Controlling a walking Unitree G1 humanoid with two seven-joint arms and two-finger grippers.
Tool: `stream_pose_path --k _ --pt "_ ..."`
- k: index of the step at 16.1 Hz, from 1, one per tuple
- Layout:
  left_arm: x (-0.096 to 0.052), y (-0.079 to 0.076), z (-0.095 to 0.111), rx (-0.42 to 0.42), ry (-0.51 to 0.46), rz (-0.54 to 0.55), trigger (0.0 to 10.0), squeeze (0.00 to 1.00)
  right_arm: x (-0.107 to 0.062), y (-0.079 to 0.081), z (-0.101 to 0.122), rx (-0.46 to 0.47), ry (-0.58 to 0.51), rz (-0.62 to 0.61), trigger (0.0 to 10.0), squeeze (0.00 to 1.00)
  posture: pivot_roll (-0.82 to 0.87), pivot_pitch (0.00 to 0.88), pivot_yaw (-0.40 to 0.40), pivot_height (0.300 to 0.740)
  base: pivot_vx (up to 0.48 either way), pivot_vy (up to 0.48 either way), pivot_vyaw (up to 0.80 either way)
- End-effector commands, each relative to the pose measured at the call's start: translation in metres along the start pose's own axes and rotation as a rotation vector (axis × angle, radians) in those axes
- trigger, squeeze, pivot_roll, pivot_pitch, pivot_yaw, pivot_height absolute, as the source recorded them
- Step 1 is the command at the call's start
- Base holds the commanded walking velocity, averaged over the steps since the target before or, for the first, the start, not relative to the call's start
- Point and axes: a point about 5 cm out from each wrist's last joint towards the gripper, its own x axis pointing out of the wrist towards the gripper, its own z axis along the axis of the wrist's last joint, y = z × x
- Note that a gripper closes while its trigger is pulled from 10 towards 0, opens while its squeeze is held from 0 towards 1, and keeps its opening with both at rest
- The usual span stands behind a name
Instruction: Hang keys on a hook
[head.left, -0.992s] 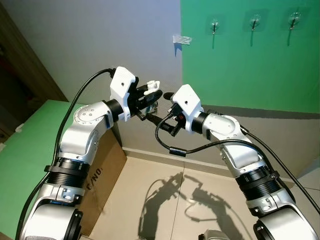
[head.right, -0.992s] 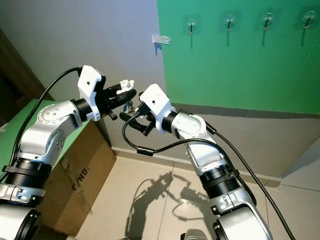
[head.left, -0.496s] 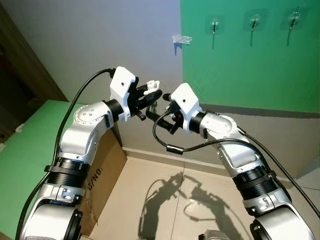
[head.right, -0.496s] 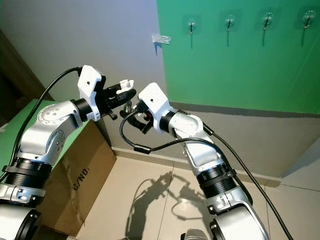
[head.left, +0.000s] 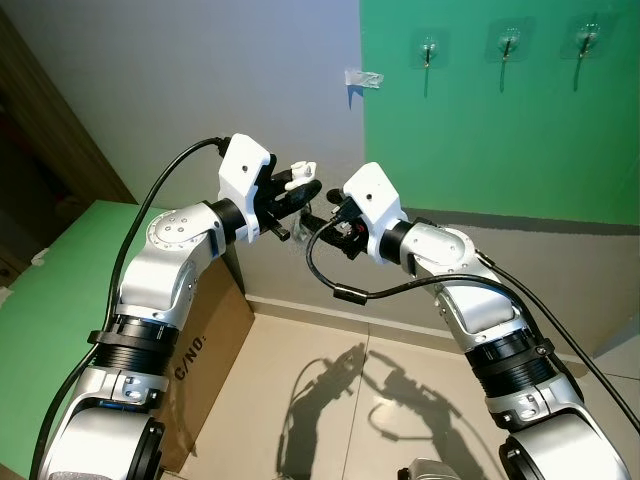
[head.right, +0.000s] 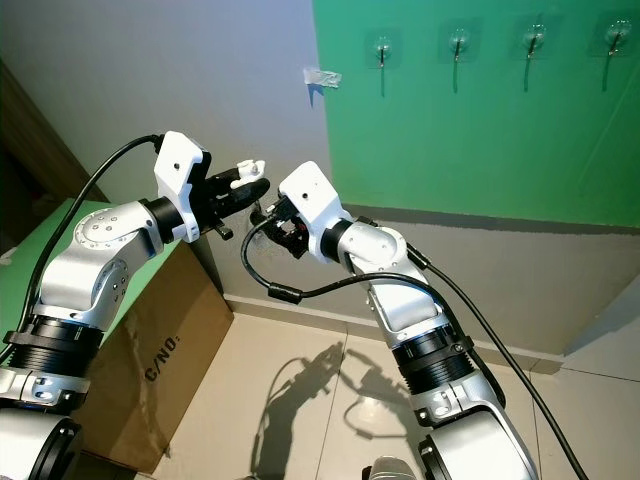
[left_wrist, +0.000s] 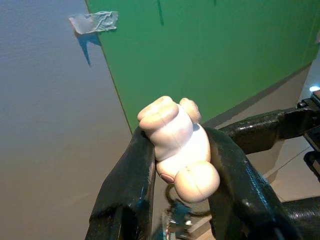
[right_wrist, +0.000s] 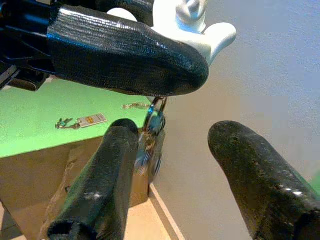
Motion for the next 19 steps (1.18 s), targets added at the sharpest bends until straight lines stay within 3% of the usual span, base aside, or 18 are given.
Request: stream_pose_path --k 1,9,19 --pt "-0.0032 0.0074 0.0031 0.018 0.007 0.028 0.0 0.00 0.0017 0.0032 0.0057 -0.008 -0.010 0.007 0.0 0.00 -0.28 0.003 0.185 0.740 0.000 0.000 0.00" --pt "-0.0027 0.0076 0.0034 0.018 0.009 0.037 0.0 0.00 0.0037 0.0093 0.0066 0.075 0.006 0.011 0.0 0.00 -0.28 0.010 0.186 0.740 0.000 0.000 0.00" --pt "-0.0033 0.0068 0.0039 0.013 0.006 0.037 0.0 0.00 0.0046 0.0120 0.0063 0.092 0.009 -0.005 0.0 0.00 -0.27 0.013 0.185 0.740 0.000 0.000 0.00"
